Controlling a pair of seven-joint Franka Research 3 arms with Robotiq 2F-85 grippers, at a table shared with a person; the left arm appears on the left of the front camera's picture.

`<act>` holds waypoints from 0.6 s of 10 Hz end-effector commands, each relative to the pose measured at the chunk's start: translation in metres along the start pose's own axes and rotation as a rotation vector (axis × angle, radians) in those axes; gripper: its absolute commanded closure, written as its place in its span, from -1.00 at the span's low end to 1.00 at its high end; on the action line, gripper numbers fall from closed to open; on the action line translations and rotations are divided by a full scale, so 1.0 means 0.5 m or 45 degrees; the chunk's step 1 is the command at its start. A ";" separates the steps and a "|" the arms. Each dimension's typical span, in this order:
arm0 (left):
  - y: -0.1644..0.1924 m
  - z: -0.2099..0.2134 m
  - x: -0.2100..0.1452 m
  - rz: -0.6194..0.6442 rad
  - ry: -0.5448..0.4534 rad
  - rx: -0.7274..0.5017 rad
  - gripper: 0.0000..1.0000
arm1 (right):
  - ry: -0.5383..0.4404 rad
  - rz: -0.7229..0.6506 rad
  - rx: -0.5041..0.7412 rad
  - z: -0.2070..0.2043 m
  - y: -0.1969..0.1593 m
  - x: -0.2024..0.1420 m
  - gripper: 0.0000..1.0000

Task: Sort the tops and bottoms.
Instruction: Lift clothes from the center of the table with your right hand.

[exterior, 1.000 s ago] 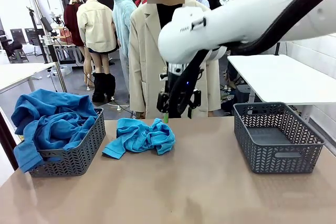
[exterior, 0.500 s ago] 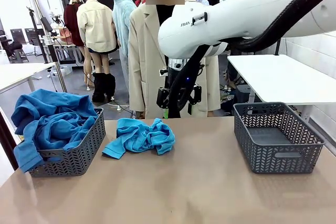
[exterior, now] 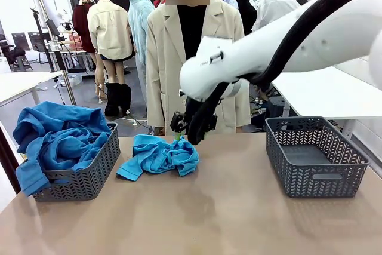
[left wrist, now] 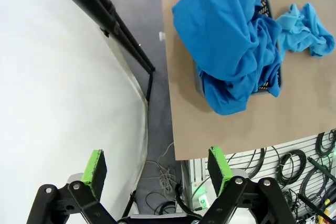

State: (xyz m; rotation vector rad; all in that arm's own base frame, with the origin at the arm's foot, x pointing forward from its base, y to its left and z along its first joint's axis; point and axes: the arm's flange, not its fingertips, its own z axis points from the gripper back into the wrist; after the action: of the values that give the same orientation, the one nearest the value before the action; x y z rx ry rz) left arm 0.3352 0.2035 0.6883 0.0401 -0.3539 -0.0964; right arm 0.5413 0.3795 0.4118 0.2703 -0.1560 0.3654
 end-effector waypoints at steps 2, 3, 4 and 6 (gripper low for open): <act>0.001 0.003 0.003 0.000 0.001 0.010 -1.00 | 0.020 0.073 -0.074 -0.093 0.009 0.031 -1.00; 0.001 0.003 0.003 0.000 0.001 0.010 -1.00 | 0.015 0.077 -0.092 -0.121 0.011 0.038 -1.00; 0.001 0.003 0.003 0.000 0.001 0.010 -1.00 | 0.001 0.085 -0.069 -0.146 0.016 0.043 -1.00; 0.001 0.003 0.003 0.000 0.001 0.010 -1.00 | 0.046 0.068 -0.040 -0.190 0.017 0.052 -1.00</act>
State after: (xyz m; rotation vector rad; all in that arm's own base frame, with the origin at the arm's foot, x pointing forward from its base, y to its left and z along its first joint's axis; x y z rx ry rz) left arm 0.3353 0.2035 0.6883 0.0403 -0.3538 -0.0965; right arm 0.5632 0.4175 0.3313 0.2263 -0.1280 0.4315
